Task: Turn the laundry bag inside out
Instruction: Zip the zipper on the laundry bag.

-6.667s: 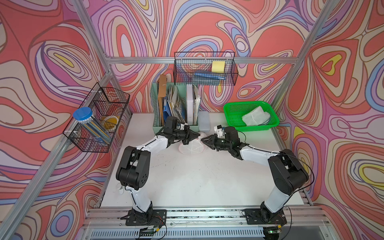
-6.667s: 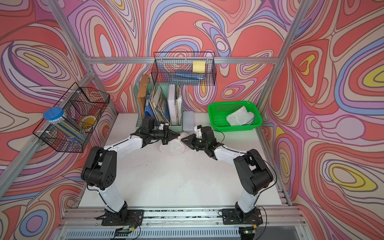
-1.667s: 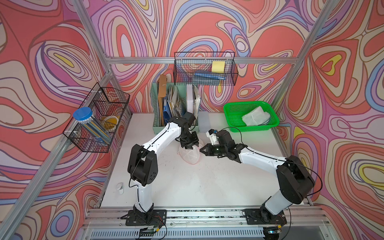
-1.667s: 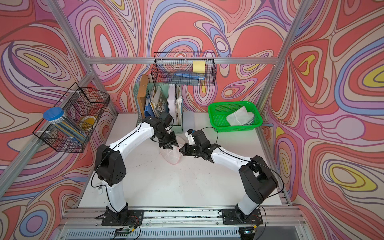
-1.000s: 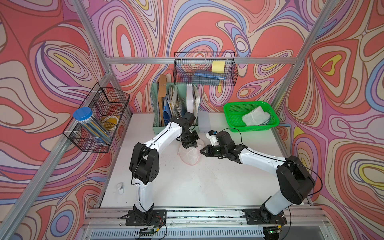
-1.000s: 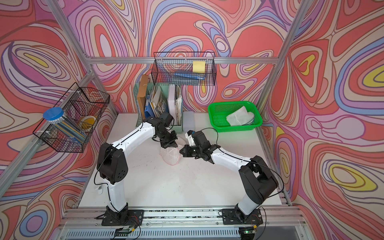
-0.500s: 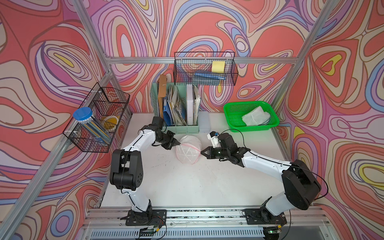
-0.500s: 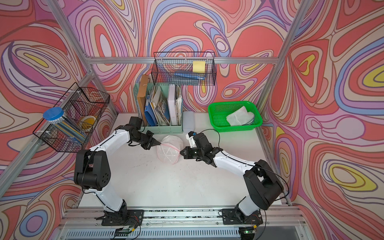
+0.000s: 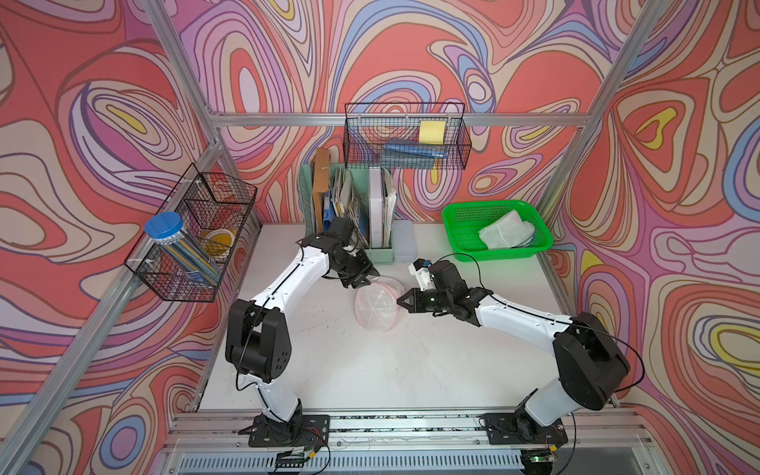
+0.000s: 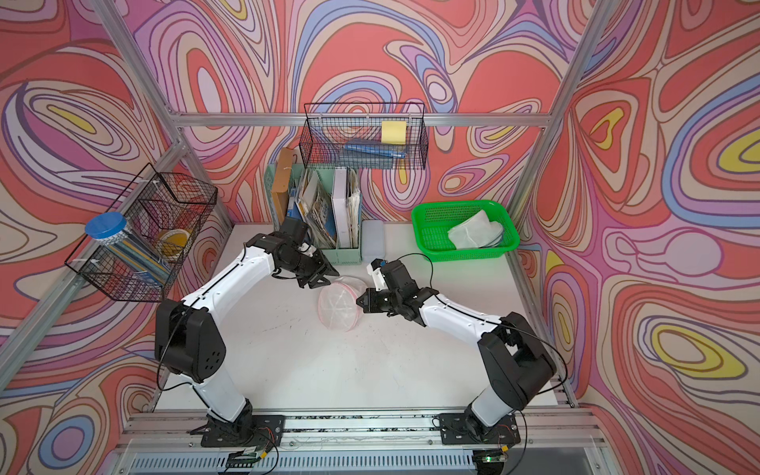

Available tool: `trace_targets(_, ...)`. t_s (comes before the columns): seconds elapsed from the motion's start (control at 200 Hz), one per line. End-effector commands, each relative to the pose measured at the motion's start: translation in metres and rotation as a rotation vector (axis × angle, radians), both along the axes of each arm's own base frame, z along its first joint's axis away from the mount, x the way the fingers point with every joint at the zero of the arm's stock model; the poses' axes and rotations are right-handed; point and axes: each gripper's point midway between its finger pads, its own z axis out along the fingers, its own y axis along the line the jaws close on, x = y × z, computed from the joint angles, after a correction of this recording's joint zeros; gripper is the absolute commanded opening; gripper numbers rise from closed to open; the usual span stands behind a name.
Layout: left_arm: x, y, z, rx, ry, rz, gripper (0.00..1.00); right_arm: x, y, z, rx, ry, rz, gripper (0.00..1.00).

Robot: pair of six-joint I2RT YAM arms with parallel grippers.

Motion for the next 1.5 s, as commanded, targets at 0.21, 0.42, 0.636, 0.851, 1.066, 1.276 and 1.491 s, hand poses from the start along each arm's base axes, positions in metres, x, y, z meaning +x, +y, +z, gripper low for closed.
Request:
trace_targets(0.21,-0.028,-0.028,-0.035,0.155,0.087,-0.134,0.40,0.003,0.003,0.002,-0.007,-0.011,0.015,0.00)
trace_targets(0.42,-0.019,-0.034,-0.042,0.163,0.084,-0.095,0.44,-0.001,0.006,0.001,-0.012,-0.011,0.031,0.00)
trace_targets(0.636,-0.015,-0.042,-0.048,0.155,0.096,-0.088,0.42,-0.003,0.007,0.001,-0.015,-0.015,0.041,0.00)
trace_targets(0.851,-0.012,-0.043,-0.051,0.166,0.097,-0.082,0.00,-0.004,0.005,0.000,-0.023,-0.014,0.040,0.00)
trace_targets(1.066,0.011,-0.012,-0.031,0.130,0.077,0.017,0.00,-0.010,0.000,-0.003,-0.027,-0.001,0.032,0.00)
trace_targets(1.276,0.032,0.049,-0.023,0.027,0.080,0.250,0.00,-0.013,-0.003,-0.004,-0.024,0.002,0.022,0.00)
trace_targets(1.491,0.029,0.089,-0.033,-0.050,0.088,0.497,0.00,-0.014,-0.002,-0.004,-0.009,0.013,0.019,0.00)
